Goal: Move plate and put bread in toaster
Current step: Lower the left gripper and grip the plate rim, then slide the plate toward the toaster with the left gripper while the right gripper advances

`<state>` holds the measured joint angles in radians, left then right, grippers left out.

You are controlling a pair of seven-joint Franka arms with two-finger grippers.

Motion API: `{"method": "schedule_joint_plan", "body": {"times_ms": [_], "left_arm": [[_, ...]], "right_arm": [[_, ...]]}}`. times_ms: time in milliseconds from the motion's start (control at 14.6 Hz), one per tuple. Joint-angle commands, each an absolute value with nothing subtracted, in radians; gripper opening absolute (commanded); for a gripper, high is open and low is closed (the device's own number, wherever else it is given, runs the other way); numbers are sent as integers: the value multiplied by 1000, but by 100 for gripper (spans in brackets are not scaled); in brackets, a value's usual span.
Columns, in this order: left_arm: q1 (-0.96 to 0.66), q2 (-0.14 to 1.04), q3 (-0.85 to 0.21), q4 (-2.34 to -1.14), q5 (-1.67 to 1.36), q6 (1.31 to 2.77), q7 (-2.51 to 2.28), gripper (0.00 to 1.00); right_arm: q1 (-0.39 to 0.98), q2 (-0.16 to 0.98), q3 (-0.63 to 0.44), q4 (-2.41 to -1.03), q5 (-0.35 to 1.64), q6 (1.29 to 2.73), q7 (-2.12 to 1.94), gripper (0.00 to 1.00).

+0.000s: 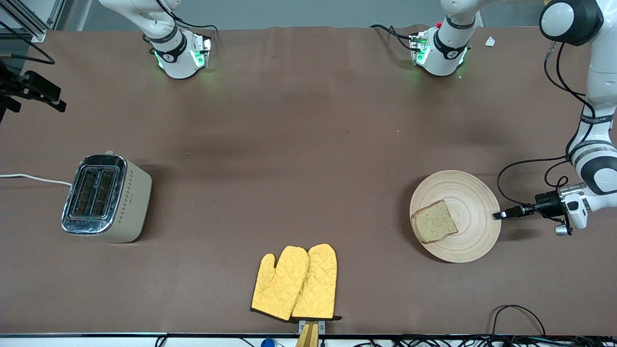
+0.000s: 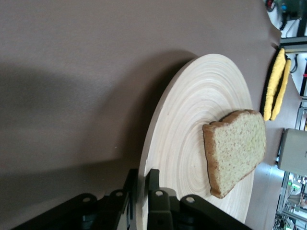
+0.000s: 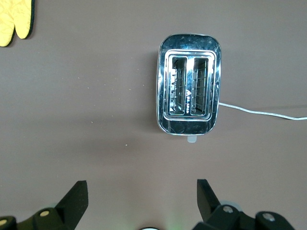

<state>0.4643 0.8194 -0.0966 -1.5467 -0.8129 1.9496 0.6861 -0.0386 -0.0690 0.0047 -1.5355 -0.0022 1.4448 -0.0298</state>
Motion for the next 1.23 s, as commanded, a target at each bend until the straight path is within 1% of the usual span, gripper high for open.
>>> {"method": "schedule_joint_plan", "body": {"times_ms": [0, 137, 274, 411, 548, 823, 960, 1028, 1165], "left_arm": [[460, 827, -104, -1526, -821, 1941, 724, 6], [462, 828, -124, -1487, -813, 1884, 730, 2], [454, 824, -133, -1451, -807, 1804, 748, 1], [451, 807, -185, -1445, -778, 1757, 787, 0], [454, 795, -268, -1454, -743, 1755, 779, 0], [413, 792, -392, -1483, -745, 1769, 733, 0], [327, 792, -403, -1483, -756, 1775, 658, 0], [277, 795, -403, -1483, -770, 1799, 626, 0], [191, 799, -405, -1518, -833, 1891, 611, 0]], "right_arm": [[-44, -80, 5, -1540, 12, 1450, -20, 100], [-51, -78, 3, -1539, 14, 1454, -18, 100], [-66, -77, 3, -1537, 14, 1459, -18, 100], [-72, -72, 3, -1537, 14, 1463, -21, 100], [-78, -71, 3, -1534, 14, 1528, -28, 100], [-83, -55, 3, -1522, 31, 1540, -32, 100], [-97, -51, 2, -1532, 86, 1528, -34, 100], [-94, -31, 3, -1531, 110, 1526, -25, 100], [-89, 27, 3, -1534, 211, 1523, -15, 100]]}}
